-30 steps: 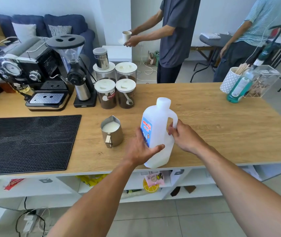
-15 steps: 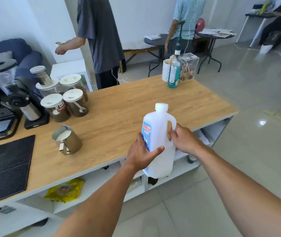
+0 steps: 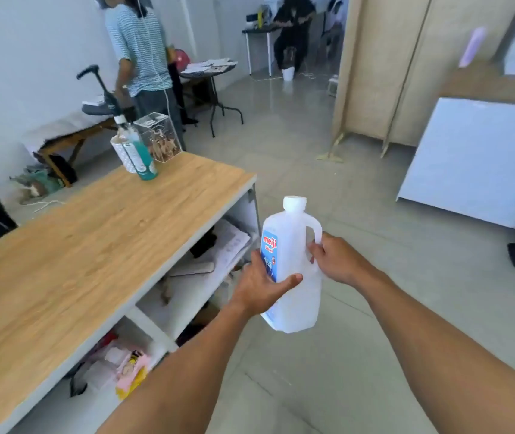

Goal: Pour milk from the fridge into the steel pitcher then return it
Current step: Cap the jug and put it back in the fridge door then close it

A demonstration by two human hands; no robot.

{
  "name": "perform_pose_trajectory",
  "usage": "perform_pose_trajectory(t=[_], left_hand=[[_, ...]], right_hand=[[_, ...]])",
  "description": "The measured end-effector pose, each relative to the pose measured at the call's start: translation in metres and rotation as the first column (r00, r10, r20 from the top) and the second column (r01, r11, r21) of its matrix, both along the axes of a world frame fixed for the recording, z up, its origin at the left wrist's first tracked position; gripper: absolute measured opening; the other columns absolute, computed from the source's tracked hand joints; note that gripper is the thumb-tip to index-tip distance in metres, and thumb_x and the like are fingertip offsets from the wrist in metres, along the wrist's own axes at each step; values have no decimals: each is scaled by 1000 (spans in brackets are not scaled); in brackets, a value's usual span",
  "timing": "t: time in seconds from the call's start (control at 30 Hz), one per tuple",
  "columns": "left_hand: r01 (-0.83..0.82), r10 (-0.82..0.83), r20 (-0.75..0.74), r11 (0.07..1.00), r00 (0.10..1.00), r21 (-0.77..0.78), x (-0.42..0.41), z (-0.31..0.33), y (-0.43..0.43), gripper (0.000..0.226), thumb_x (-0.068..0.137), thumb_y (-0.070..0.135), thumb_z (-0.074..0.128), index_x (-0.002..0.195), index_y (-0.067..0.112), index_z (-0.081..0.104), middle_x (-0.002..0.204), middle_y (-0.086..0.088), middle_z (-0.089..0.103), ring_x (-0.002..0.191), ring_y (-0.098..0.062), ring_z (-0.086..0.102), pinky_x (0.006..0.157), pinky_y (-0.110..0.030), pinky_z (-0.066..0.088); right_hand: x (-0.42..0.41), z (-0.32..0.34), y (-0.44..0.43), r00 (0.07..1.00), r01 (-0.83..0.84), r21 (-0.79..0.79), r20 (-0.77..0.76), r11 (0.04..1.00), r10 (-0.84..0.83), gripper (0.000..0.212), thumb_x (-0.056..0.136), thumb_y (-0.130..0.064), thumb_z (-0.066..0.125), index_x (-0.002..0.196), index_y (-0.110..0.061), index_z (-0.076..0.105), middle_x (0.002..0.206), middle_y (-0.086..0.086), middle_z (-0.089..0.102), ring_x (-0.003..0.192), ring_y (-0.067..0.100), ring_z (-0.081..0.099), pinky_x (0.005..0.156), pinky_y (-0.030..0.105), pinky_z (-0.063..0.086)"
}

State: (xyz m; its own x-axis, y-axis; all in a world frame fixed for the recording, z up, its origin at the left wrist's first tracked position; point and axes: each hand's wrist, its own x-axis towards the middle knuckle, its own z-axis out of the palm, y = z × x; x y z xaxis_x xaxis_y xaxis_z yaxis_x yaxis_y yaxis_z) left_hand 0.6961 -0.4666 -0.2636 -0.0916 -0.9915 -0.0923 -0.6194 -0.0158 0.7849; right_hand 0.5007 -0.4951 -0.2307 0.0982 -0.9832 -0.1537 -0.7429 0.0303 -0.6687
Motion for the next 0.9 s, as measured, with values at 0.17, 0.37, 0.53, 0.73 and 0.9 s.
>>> perform_pose_trajectory(t=[0.17,0.37,0.53,0.73,0.9], left_hand=[[229,-229,-4,973,974,35,-112,1,5,76,69,63,79,119,25,36,107,19,57,100,-11,61,82,-31,49],[425,-424,-37,902,905,76,-192,-1,19,73,72,56,81,120,23,38,107,18,60,100,-11,64,85,-32,54],[602,-600,-51,793,798,89,-265,0,37,77,70,62,79,123,26,37,115,17,62,102,-10,64,87,-33,54],[799,-798,-64,592,600,106,-354,2,68,72,75,64,74,123,28,36,113,16,62,99,-9,64,81,-27,50],[902,-897,-121,409,425,139,-416,-6,94,71,73,63,76,121,29,37,113,17,63,97,-4,64,82,-27,53]], right_hand=[[-112,0,46,972,236,0,-19,972,-236,28,97,-34,34,99,-18,57,92,1,69,82,21,64,80,39,54],[-186,-1,97,911,412,43,-10,910,-412,28,99,-31,36,101,-17,61,91,-1,70,84,19,64,83,38,53],[-245,-2,155,799,599,46,40,800,-600,30,99,-34,35,101,-16,60,90,-1,69,83,17,63,81,38,53],[-301,-2,230,605,793,55,38,606,-795,34,100,-37,34,103,-17,61,90,0,70,85,21,65,80,36,52],[-332,2,282,433,901,45,-61,431,-899,29,101,-33,36,89,-18,58,79,-5,64,81,21,62,73,32,46]])
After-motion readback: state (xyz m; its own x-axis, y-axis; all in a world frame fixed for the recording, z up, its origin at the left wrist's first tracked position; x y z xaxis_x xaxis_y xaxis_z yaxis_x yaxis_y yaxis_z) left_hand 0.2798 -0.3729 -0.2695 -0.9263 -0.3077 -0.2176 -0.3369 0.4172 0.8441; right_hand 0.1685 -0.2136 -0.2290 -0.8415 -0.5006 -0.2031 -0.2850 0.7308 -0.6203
